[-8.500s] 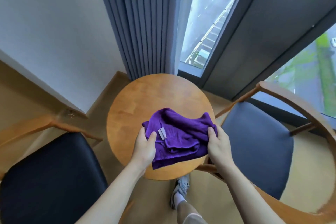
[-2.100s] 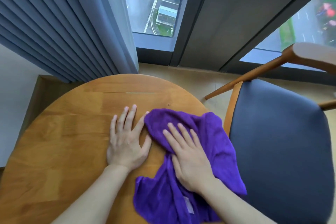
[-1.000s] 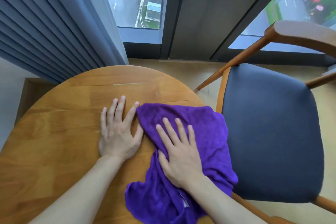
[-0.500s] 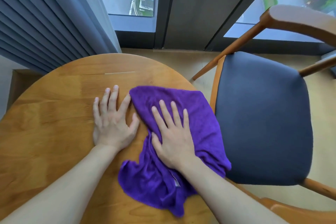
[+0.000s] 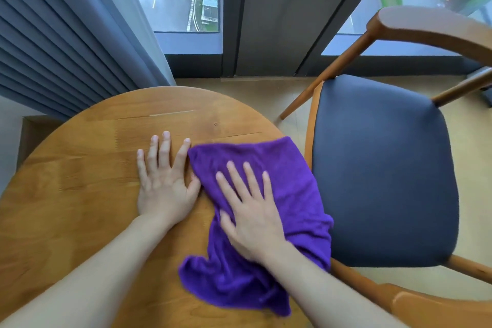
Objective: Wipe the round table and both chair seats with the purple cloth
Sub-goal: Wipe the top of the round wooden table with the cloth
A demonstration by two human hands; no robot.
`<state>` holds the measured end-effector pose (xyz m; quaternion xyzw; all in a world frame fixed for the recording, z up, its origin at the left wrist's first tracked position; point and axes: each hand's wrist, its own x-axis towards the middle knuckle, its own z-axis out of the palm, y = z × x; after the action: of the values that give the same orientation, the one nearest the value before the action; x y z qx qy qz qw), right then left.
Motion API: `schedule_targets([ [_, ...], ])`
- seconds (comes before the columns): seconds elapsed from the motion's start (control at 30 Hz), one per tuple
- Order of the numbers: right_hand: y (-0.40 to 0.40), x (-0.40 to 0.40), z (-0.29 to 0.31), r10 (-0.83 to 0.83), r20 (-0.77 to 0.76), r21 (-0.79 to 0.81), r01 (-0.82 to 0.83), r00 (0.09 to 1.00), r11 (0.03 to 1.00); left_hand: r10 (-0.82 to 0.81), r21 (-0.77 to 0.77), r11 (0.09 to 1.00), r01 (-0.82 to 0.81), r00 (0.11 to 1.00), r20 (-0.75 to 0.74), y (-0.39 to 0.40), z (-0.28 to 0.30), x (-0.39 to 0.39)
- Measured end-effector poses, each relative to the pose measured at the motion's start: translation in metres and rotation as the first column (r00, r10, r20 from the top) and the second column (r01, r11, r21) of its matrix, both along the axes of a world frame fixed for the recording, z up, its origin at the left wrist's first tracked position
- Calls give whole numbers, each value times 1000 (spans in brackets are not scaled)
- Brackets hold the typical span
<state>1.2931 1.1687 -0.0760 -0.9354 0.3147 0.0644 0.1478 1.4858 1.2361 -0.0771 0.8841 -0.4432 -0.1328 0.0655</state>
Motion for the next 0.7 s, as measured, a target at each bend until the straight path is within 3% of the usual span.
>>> schedule_targets([
  [0.07, 7, -39, -2, 37, 1, -13, -37, 999, 999, -7, 3, 1000, 7, 999, -43, 1, 2, 1],
  [0.17, -26, -60, -2, -66, -72, -55, 62, 995, 997, -16, 3, 1000, 16, 996, -90, 10, 9, -1],
  [0.37, -43, 3, -1, -260, -87, -45, 257, 962, 965, -152, -47, 988, 150, 987, -42, 55, 8, -56],
  [0.6, 35, -57, -3, 39, 26, -7, -39, 999, 999, -100, -94, 991, 97, 994, -33, 57, -5, -75],
  [0.7, 25, -94, 0, 3, -32, -18, -4, 999, 1000, -86, -57, 995, 84, 996, -32, 56, -4, -76],
])
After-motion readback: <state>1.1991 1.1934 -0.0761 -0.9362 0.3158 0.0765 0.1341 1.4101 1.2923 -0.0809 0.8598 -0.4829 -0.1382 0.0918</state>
